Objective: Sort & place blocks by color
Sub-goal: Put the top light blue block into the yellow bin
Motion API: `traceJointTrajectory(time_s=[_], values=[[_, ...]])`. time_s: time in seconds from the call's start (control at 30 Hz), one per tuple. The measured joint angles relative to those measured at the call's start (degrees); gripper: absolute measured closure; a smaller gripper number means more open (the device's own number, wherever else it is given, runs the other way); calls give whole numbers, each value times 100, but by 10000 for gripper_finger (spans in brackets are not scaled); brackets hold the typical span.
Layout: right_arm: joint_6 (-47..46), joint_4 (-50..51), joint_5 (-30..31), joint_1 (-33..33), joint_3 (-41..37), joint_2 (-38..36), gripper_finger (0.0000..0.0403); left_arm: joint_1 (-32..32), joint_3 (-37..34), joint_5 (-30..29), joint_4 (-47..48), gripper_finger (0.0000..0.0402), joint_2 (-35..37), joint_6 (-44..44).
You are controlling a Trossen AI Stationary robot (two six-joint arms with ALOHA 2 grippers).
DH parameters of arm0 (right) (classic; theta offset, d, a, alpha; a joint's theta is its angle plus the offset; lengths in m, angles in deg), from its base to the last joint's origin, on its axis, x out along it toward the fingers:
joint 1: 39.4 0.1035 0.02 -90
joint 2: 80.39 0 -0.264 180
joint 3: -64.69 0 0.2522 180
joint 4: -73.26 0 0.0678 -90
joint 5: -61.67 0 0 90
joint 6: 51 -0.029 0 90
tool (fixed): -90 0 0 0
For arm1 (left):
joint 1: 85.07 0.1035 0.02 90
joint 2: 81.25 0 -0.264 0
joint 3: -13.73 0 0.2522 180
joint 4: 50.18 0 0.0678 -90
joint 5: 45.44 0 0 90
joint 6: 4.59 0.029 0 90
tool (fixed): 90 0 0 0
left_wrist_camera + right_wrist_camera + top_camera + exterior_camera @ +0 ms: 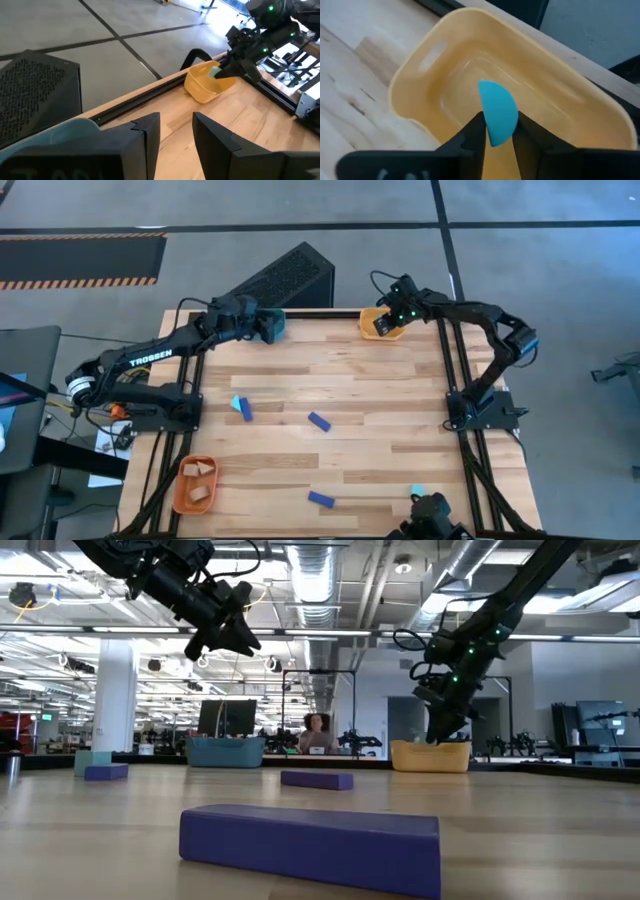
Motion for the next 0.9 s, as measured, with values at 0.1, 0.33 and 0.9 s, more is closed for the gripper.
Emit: traceJointTrajectory(time_s=[0.1, 0.33, 0.9], values=[[2, 86, -30, -19, 0, -73, 270, -49, 0, 11, 50, 302, 0, -60], [7, 114, -60, 100, 0, -283, 234, -275, 0, -141, 44, 302, 0, -120], [-549, 61, -254, 1762, 2, -1302, 234, -741, 0, -284, 184, 302, 0, -1007]])
